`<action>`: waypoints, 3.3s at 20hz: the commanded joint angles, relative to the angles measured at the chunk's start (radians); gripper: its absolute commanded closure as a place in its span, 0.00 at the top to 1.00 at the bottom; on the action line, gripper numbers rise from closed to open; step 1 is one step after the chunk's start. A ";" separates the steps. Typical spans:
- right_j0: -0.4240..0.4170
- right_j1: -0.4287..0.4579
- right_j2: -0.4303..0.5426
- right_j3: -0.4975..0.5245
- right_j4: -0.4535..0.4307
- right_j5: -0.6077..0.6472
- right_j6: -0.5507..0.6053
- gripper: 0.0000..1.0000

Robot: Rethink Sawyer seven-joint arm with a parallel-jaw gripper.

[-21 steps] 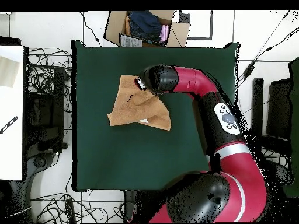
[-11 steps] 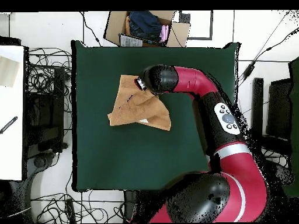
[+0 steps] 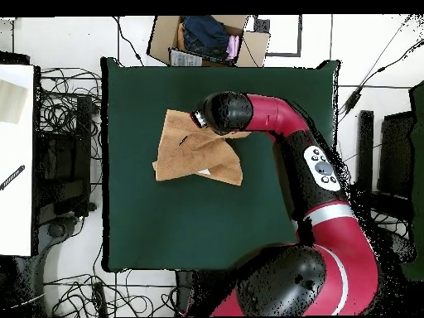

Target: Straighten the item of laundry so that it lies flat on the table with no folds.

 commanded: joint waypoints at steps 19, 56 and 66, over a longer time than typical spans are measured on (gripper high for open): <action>0.013 0.050 -0.020 -0.010 0.028 -0.095 0.142 1.00; -0.115 0.147 0.030 0.049 0.077 -0.056 0.024 1.00; -0.143 0.165 0.059 0.059 0.095 -0.018 -0.010 1.00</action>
